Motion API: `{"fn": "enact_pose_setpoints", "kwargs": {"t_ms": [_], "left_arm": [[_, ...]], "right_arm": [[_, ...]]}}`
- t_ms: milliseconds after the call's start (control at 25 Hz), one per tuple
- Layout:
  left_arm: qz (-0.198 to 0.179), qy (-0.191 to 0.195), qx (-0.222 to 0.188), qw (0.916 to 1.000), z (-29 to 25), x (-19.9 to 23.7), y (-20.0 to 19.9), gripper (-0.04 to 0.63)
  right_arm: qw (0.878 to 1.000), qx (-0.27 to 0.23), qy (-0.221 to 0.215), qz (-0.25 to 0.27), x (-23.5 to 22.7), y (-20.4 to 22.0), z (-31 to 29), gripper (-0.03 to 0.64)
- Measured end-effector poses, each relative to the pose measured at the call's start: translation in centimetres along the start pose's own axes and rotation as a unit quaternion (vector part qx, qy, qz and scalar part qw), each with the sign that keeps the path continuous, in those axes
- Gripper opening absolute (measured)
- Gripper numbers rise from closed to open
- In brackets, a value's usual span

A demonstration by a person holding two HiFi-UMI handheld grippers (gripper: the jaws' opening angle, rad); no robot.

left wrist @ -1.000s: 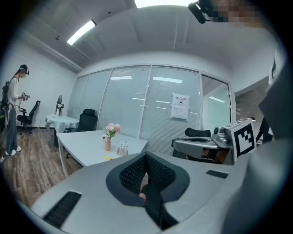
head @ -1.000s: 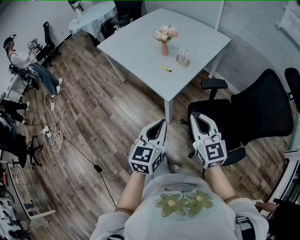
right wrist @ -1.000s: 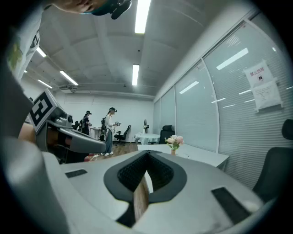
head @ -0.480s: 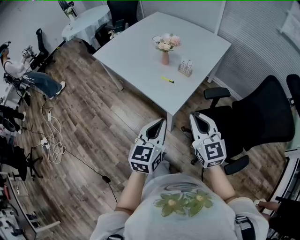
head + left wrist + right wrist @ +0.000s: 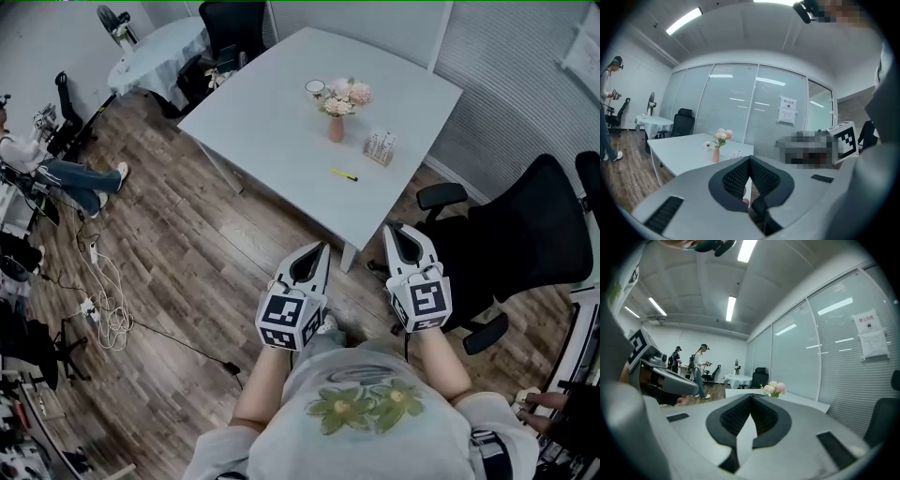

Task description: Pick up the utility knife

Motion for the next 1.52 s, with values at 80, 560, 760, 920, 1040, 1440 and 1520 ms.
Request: {"fn": "enact_pose_setpoints", "kwargs": {"t_ms": [80,560,760,920,1040,1440,1520], "left_arm": [[-0.001,0.006,0.004,1.0,0.2,1.3,-0.2,0.011],[0.002,0.031,0.001,0.9995,-1.8,4.8,-0.6,0.011],[0.002,0.032,0.0,0.9995,-3.7,6.2,-1.2,0.011],[-0.004,0.029,0.002,0.9996,-5.5,7.9,-2.3,0.011],[-0.01,0.025,0.003,0.9996,-6.7,9.4,-3.7,0.011],[-0.01,0.014,0.013,0.9998,-11.0,13.7,-5.9,0.011],[-0.009,0.014,0.014,0.9998,-11.7,14.3,-6.5,0.011]], "right_arm": [[1.0,-0.001,0.01,0.001,0.7,-0.6,-0.7,0.006],[1.0,-0.012,0.021,0.008,1.4,-1.8,-3.8,0.006],[1.0,-0.016,0.013,0.015,0.2,-2.2,-6.2,0.006],[1.0,-0.019,0.007,0.014,-1.1,-2.7,-8.8,0.006],[1.0,-0.022,0.001,0.01,-2.3,-3.6,-11.0,0.021],[1.0,-0.017,-0.021,0.005,-5.0,-4.6,-17.8,0.137],[1.0,-0.012,-0.028,0.006,-5.4,-4.8,-18.8,0.163]]}}
Point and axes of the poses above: the fingertips, and each gripper's own axes: z backward along the fingers, x to its left, y out of its underside, the point moved 10 cm from there along z, backward along the fingers, and after that the axes turned 7 degrees about x, right-handed, at the moved point
